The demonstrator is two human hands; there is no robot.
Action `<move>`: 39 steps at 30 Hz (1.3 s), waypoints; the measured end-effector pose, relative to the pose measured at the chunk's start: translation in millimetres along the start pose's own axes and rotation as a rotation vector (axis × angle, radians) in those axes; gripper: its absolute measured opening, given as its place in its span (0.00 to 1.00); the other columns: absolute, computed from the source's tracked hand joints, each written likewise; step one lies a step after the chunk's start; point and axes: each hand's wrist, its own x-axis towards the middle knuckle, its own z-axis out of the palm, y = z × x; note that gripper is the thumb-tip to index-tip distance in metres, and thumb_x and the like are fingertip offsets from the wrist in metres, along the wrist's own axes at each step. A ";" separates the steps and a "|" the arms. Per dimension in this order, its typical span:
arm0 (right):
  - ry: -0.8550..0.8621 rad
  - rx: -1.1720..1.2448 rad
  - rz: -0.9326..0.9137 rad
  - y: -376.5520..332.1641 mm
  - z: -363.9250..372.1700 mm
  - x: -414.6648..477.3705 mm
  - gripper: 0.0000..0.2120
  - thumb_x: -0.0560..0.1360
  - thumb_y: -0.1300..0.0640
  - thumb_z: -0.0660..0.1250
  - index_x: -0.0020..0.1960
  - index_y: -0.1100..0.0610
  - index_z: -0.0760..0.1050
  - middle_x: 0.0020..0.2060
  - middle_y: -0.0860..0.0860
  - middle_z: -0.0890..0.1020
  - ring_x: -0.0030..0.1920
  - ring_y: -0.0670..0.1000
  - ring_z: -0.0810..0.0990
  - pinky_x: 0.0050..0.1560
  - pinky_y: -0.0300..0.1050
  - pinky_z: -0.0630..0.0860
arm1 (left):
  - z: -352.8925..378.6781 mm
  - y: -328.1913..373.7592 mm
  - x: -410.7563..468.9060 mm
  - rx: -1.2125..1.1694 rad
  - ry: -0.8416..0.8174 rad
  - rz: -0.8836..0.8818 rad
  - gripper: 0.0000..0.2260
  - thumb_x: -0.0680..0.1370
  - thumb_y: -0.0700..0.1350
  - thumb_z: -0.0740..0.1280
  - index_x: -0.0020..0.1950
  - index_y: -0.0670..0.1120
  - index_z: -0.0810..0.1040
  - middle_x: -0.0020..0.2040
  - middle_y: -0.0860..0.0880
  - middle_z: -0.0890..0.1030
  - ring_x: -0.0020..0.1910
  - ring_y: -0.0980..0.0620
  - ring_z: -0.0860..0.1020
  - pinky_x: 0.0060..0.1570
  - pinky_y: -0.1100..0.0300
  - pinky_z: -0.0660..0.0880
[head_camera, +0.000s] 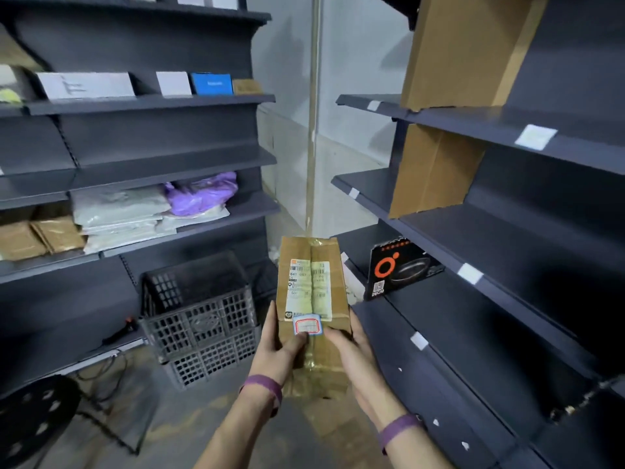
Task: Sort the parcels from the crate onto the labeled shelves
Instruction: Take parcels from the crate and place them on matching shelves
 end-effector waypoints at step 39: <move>0.376 0.111 -0.266 -89.4 65.8 483.4 0.27 0.72 0.62 0.70 0.69 0.50 0.69 0.61 0.53 0.81 0.61 0.56 0.80 0.64 0.58 0.75 | 37.8 147.8 549.2 0.018 -0.388 0.124 0.16 0.74 0.43 0.72 0.59 0.57 0.78 0.51 0.58 0.84 0.50 0.58 0.82 0.48 0.65 0.78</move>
